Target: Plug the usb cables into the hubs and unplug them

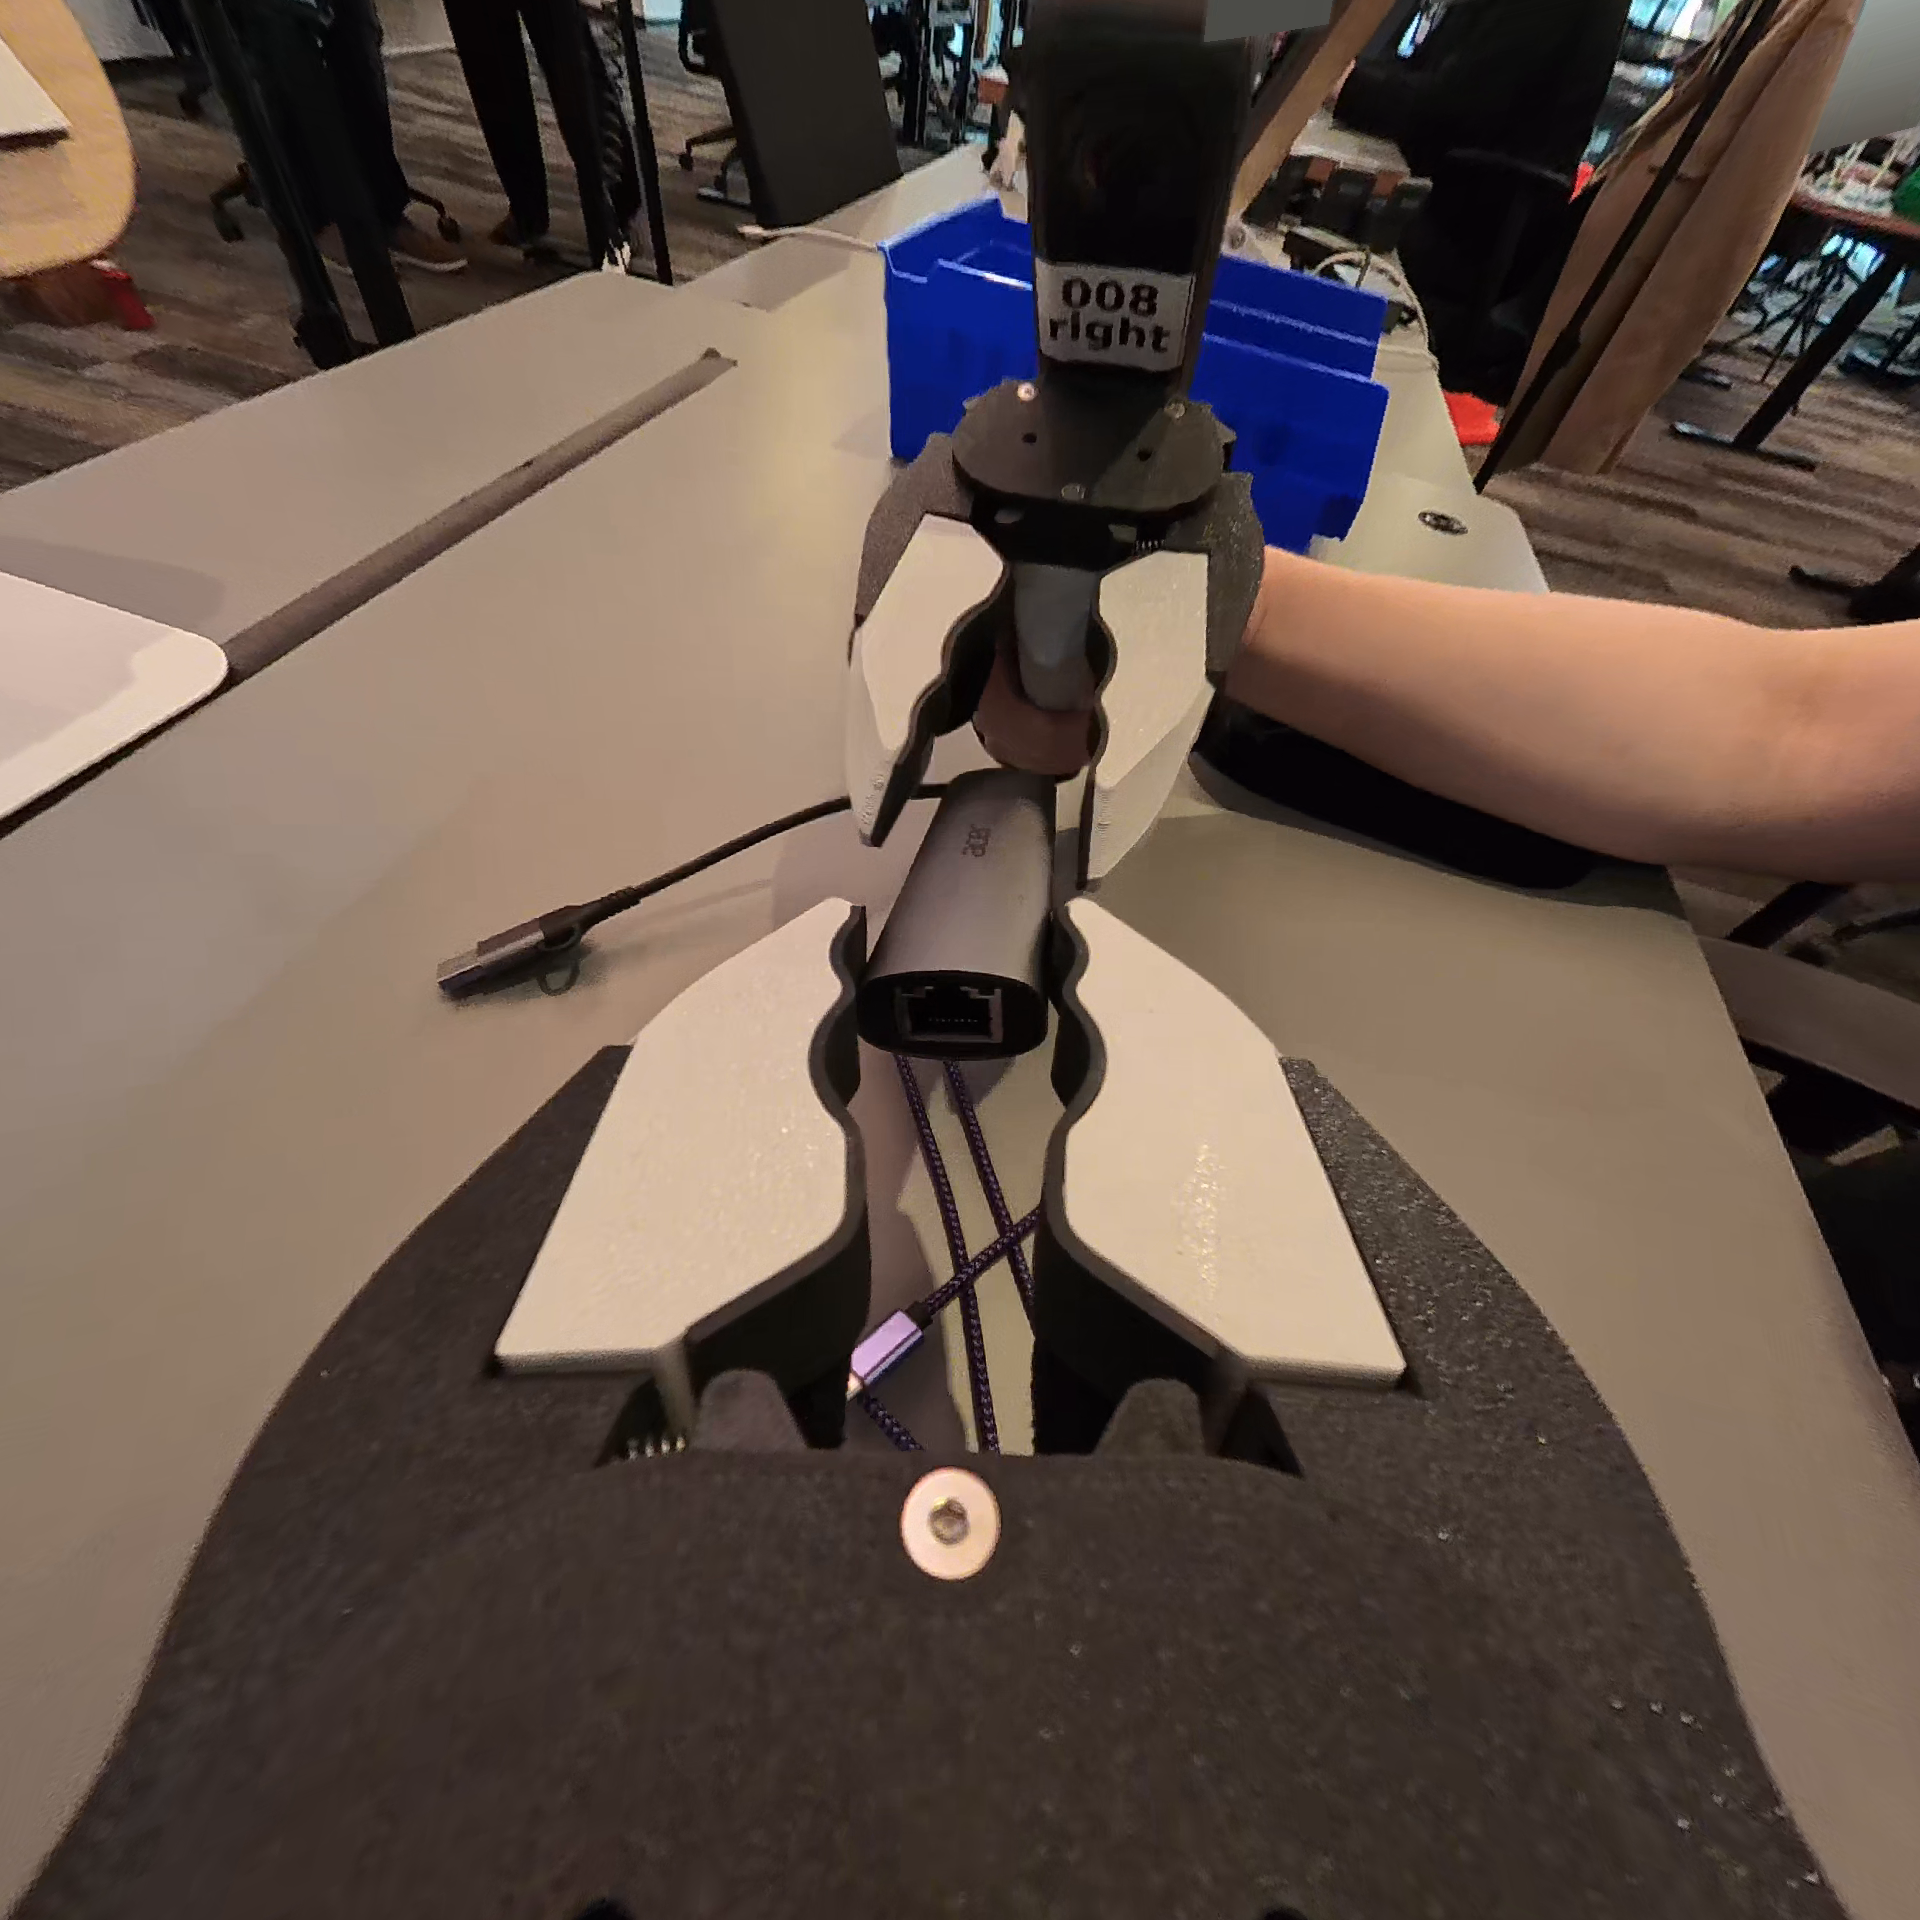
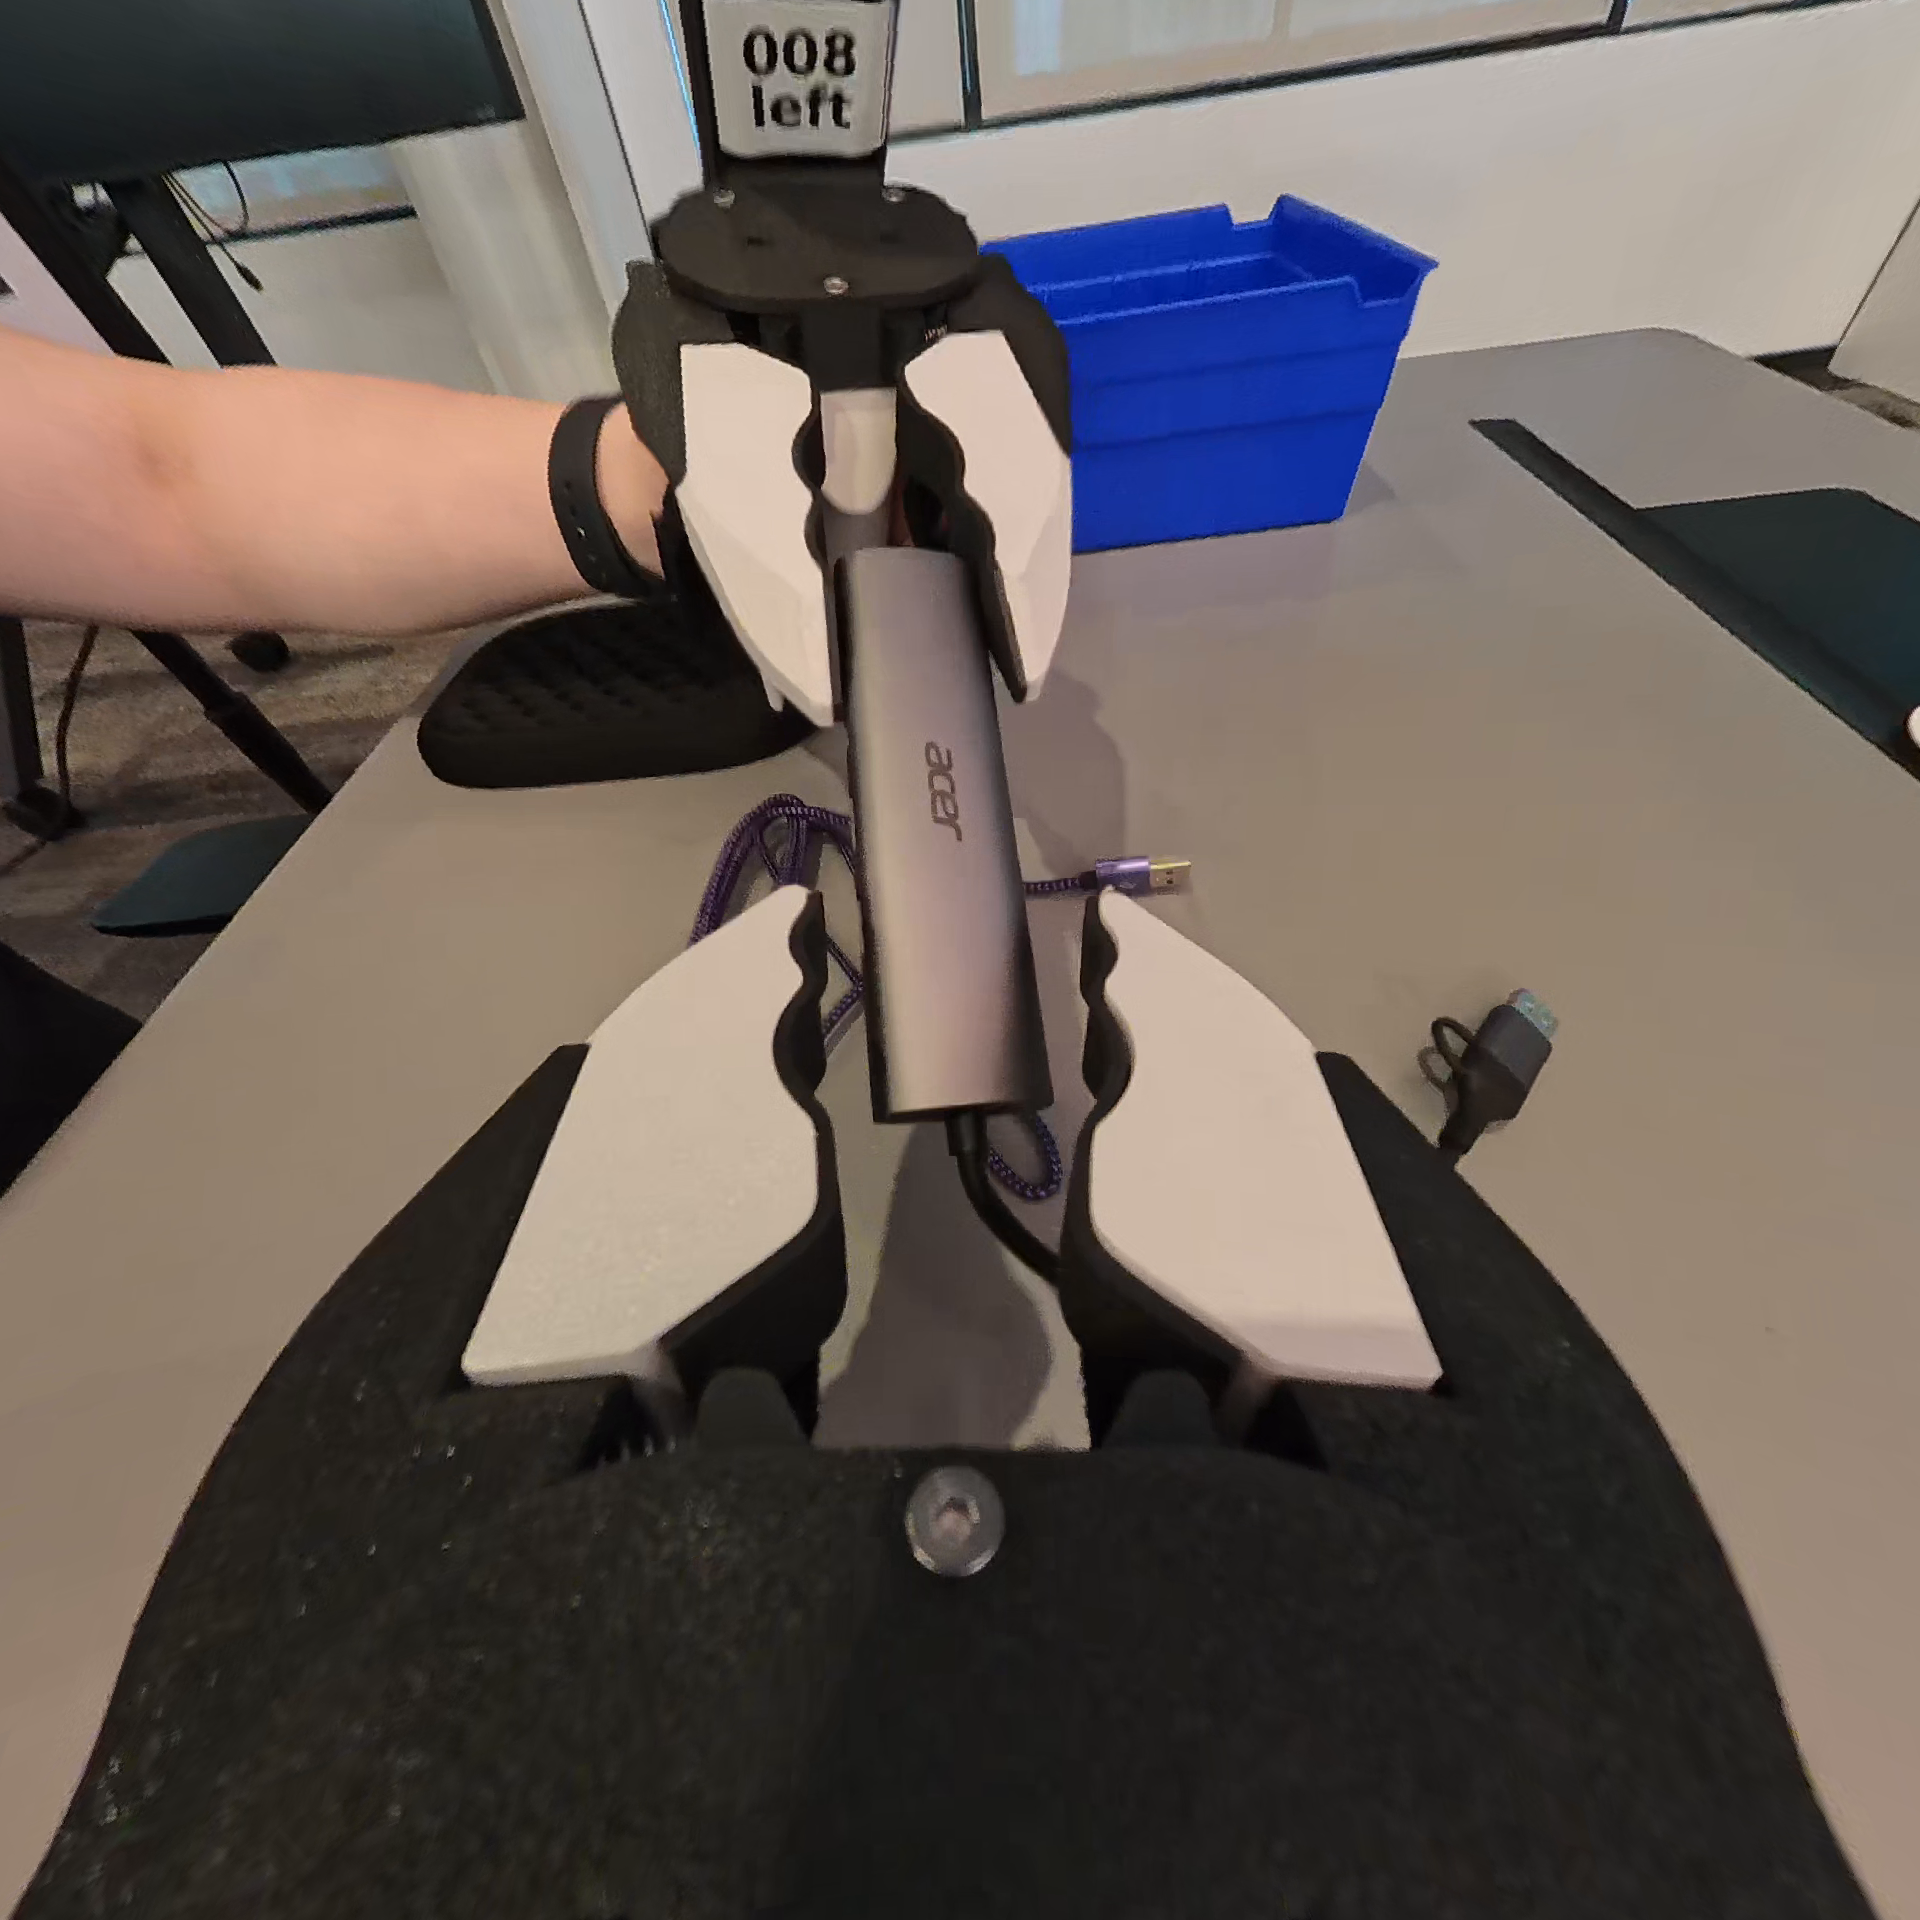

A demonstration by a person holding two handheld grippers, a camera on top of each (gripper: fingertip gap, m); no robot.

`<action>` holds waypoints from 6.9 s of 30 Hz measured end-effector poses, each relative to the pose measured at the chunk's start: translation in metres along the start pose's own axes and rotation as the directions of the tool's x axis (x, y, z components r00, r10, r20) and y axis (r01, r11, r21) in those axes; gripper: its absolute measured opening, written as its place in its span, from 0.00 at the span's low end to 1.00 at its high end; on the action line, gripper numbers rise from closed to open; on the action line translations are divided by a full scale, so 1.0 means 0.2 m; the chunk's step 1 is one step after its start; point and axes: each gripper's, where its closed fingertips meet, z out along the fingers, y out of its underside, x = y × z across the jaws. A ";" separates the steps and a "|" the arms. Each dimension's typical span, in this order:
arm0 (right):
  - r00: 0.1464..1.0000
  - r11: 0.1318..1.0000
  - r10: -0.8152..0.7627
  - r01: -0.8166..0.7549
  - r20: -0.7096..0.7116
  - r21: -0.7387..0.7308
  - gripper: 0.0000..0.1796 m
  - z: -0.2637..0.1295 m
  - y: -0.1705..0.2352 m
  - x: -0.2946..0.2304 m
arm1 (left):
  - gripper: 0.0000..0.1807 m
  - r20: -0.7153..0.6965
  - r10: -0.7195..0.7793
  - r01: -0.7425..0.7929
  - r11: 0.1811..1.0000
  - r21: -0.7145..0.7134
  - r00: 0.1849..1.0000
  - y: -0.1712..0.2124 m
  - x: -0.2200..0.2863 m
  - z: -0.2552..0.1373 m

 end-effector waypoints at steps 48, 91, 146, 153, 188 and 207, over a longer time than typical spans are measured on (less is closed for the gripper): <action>0.994 0.962 -0.109 0.100 -0.022 -0.254 0.10 -0.02 0.15 0.00 | 0.10 0.021 -0.022 0.024 0.993 -0.115 1.000 0.15 0.01 0.11; 0.936 0.939 -0.338 0.329 -0.098 -0.103 0.10 -0.02 -0.09 -0.07 | 0.11 -0.001 0.099 -0.099 0.993 -0.065 0.995 0.04 0.07 0.01; 0.982 0.954 0.171 -0.185 0.080 0.237 0.37 0.01 -0.36 -0.12 | 0.20 -0.056 -0.110 0.119 0.974 0.194 0.992 -0.18 0.07 -0.20; 0.996 0.993 0.083 -0.081 -0.027 0.090 0.33 0.13 -0.17 -0.08 | 0.20 -0.046 -0.162 0.167 0.977 0.131 0.986 -0.06 0.03 -0.12; 0.992 0.996 0.078 -0.083 0.101 0.043 0.19 0.12 -0.10 -0.11 | 0.20 -0.026 -0.126 0.128 0.981 0.145 0.992 -0.06 0.08 -0.10; 0.943 0.911 0.264 -0.313 0.203 0.269 0.39 0.13 -0.23 -0.08 | 0.20 -0.024 -0.096 0.099 0.964 0.246 0.995 -0.26 0.08 -0.14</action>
